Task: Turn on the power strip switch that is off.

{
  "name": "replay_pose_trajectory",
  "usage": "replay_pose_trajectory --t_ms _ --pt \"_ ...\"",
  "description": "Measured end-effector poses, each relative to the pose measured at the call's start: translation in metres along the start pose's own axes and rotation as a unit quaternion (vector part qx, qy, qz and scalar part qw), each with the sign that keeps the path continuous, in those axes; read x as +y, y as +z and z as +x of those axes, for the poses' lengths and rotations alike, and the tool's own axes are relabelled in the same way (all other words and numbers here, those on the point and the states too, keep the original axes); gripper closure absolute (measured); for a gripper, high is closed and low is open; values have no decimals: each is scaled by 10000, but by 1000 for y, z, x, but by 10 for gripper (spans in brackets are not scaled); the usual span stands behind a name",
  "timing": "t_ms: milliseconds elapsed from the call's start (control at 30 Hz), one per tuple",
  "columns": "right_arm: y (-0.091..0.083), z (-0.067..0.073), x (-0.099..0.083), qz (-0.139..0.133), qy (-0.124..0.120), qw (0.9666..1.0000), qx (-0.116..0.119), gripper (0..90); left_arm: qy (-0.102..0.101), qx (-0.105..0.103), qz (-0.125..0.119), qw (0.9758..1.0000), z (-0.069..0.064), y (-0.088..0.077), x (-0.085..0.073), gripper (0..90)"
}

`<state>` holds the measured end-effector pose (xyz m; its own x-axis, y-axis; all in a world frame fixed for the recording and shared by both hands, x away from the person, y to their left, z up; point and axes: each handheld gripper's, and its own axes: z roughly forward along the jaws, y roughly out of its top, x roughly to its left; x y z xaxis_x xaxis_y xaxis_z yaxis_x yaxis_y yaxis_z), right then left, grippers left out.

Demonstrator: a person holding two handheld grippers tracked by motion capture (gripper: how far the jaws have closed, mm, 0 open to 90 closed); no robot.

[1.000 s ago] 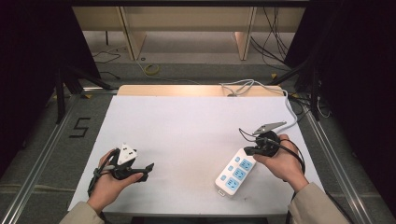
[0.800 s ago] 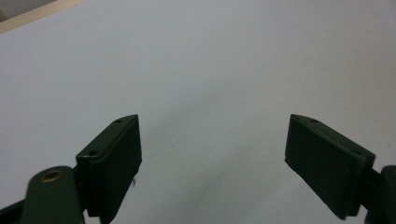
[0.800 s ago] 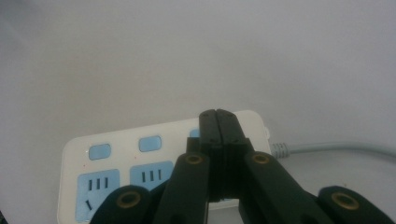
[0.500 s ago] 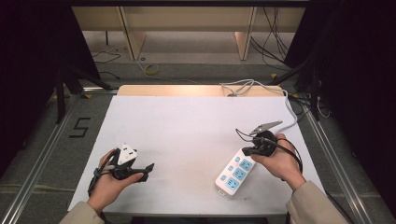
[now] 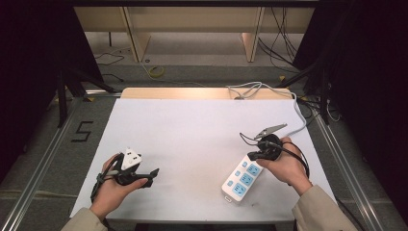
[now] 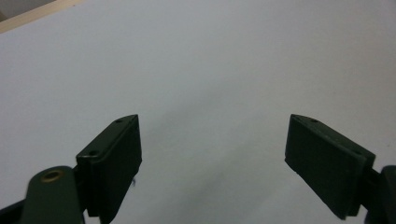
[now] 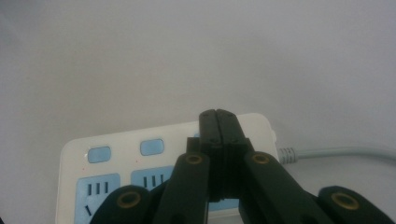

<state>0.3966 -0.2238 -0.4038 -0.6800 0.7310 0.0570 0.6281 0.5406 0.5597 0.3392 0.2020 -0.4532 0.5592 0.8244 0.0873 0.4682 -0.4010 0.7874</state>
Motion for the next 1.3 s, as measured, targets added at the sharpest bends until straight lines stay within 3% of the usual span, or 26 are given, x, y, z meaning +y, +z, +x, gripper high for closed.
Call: replay_pose_trajectory --t_ms 1300 --pt "15 2 7 251 -87 9996 -24 900 -11 -9 2 10000 -1 0 0 187"
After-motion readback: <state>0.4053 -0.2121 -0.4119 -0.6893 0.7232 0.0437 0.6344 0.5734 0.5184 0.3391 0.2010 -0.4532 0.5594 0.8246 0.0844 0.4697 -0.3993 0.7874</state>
